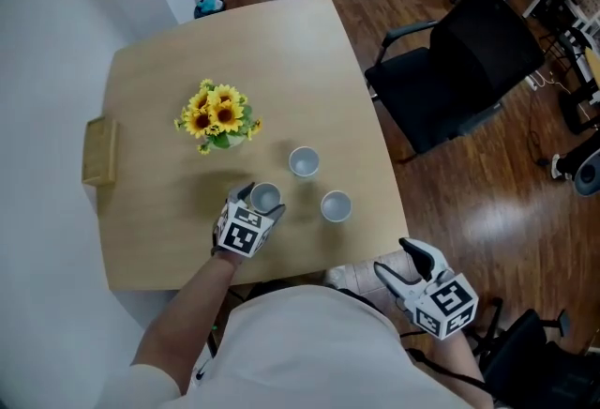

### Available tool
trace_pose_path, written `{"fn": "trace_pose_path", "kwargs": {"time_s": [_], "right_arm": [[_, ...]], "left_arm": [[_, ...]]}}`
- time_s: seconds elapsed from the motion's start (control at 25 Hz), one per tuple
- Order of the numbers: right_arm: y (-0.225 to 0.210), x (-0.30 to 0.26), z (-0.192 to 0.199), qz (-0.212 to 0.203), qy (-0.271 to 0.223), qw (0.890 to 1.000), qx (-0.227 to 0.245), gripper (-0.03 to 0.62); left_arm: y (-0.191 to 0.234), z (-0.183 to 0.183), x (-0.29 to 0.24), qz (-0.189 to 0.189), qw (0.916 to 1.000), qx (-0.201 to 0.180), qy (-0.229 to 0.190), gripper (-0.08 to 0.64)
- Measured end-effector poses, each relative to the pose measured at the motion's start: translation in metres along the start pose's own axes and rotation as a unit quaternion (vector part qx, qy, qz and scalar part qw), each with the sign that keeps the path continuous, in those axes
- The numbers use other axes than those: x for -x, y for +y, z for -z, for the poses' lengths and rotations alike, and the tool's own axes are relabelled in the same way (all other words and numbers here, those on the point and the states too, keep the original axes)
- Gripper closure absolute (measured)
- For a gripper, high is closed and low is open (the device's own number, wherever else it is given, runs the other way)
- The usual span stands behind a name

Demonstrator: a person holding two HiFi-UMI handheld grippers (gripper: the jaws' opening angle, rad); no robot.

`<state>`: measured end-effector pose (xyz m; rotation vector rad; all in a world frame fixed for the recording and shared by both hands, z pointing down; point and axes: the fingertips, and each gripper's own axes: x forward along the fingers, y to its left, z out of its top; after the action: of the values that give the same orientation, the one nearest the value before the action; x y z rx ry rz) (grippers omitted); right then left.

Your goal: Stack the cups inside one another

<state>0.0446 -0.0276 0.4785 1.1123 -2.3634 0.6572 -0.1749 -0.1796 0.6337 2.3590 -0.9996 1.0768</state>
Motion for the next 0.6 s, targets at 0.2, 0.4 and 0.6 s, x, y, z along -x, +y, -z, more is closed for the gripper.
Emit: {"fn": "trace_pose_path", "kwargs": {"time_s": [0.2,0.4,0.6], "right_arm": [[0.002,-0.004,-0.003,0.008,-0.003,1.000,-0.002,0.319],[0.000,0.000,-0.005,0.017,-0.013,1.000,-0.010,0.319],[-0.002,0.001,-0.002,0.017,-0.016,1.000,-0.015,0.319]], "left_arm": [[0.001,-0.004,0.005,0.008,0.9999,-0.007,-0.007,0.176],[0.001,-0.043,0.036,0.008,0.9984,-0.022,-0.052,0.179],[-0.003,-0.101,0.059,0.025,0.9947,-0.041,-0.090,0.181]]}}
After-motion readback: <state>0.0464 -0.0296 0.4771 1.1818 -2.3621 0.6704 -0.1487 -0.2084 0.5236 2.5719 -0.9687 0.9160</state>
